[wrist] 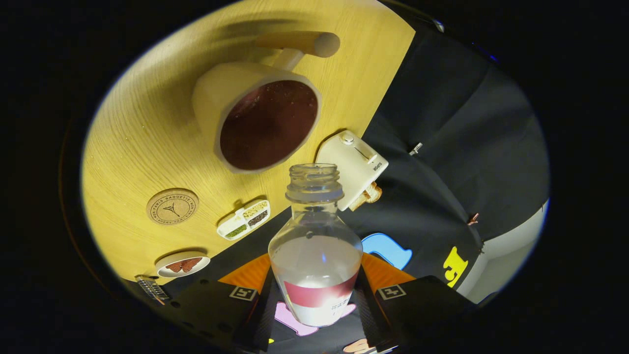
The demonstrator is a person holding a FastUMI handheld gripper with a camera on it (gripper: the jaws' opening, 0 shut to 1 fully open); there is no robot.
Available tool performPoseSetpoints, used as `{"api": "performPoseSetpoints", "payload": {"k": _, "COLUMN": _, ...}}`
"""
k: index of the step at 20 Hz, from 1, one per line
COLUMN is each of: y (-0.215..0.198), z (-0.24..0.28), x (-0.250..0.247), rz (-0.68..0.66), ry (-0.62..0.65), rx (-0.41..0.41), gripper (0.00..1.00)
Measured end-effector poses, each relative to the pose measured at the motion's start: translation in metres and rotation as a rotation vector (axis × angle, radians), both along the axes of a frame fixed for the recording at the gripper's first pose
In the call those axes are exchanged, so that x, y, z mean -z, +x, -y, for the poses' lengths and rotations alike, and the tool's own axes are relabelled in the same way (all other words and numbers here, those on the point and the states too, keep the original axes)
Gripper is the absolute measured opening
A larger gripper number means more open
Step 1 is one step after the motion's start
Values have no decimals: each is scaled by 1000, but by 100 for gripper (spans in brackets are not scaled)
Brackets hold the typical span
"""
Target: Take the bottle from table, then pour the juice into the cup, finally place the bottle on the coaster
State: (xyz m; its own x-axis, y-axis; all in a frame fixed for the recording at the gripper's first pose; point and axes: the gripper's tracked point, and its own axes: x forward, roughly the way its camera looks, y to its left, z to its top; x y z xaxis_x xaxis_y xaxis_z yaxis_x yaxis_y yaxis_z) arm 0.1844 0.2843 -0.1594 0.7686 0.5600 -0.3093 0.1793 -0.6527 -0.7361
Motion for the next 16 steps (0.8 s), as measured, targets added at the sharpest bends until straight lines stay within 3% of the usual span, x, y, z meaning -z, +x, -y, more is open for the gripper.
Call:
{"api": "performPoseSetpoints", "payload": {"k": 5, "y": 2, "z": 7, "x": -3, "rz": -39, "ry": 77, "rx": 27, "gripper": 73}}
{"api": "performPoseSetpoints", "payload": {"k": 8, "y": 5, "z": 17, "x": -11, "rz": -90, "ry": 179, "rx": 91, "gripper": 73}}
{"api": "performPoseSetpoints", "payload": {"k": 11, "y": 2, "z": 17, "x": -32, "rz": -127, "ry": 336, "rx": 120, "gripper": 74}}
{"api": "performPoseSetpoints", "payload": {"k": 16, "y": -3, "z": 39, "x": -53, "rz": -289, "ry": 630, "rx": 291, "gripper": 74}}
